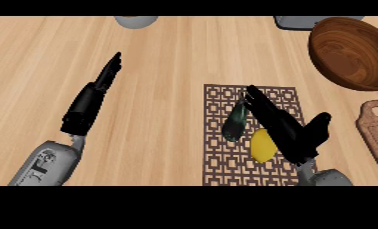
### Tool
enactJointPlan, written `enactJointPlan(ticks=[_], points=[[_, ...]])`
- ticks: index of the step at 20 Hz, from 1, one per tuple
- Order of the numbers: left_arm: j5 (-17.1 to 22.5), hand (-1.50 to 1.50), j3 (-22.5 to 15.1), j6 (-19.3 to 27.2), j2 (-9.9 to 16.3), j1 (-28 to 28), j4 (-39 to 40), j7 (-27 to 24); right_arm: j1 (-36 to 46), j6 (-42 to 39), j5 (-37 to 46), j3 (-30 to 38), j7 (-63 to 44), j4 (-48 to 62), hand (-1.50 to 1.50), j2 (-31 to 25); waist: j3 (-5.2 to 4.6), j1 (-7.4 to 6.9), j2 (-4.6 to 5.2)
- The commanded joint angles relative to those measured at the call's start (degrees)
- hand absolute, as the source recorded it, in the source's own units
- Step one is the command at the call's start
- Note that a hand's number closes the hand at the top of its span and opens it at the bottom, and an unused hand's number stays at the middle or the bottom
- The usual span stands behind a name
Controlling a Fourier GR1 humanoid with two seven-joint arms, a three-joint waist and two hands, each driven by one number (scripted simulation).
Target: Pick the lemon from the placemat and place it in the bowl
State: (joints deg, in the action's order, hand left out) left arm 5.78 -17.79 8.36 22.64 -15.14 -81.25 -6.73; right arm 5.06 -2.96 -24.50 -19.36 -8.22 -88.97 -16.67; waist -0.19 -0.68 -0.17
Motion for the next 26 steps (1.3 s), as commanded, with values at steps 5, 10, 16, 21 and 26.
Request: enactJointPlan(ticks=[5, 10, 16, 21, 26], points=[[2.8, 0.0, 10.4, 7.4, 2.8, 4.0, 1.4, 4.9, 3.3, 18.5, 18.2, 13.3, 4.7, -11.8, 1.5, -11.3, -0.39, 3.16, -2.28], [4.2, 0.0, 13.5, 8.6, 4.1, 6.6, 2.4, 6.0, -9.3, 31.4, 31.1, 16.8, -10.0, -1.1, -1.5, -19.0, -0.94, 7.65, -1.97], [6.8, 0.0, 15.5, 7.7, 4.4, 8.1, 1.1, 7.4, -21.2, 43.1, 48.5, 7.2, -15.8, -13.7, -1.5, -15.0, -0.62, 6.44, -1.56], [7.8, 0.0, 16.1, 6.1, 6.0, 8.6, -1.6, 8.3, -29.1, 48.5, 62.4, 3.2, -27.3, -23.5, -1.5, -10.9, -0.53, 4.58, -1.06], [5.8, 0.0, 13.8, 7.8, 3.9, 7.0, -2.9, 9.2, -34.3, 41.1, 78.2, 1.9, -41.5, -37.1, -1.5, -9.1, -0.4, 3.15, -0.17]])
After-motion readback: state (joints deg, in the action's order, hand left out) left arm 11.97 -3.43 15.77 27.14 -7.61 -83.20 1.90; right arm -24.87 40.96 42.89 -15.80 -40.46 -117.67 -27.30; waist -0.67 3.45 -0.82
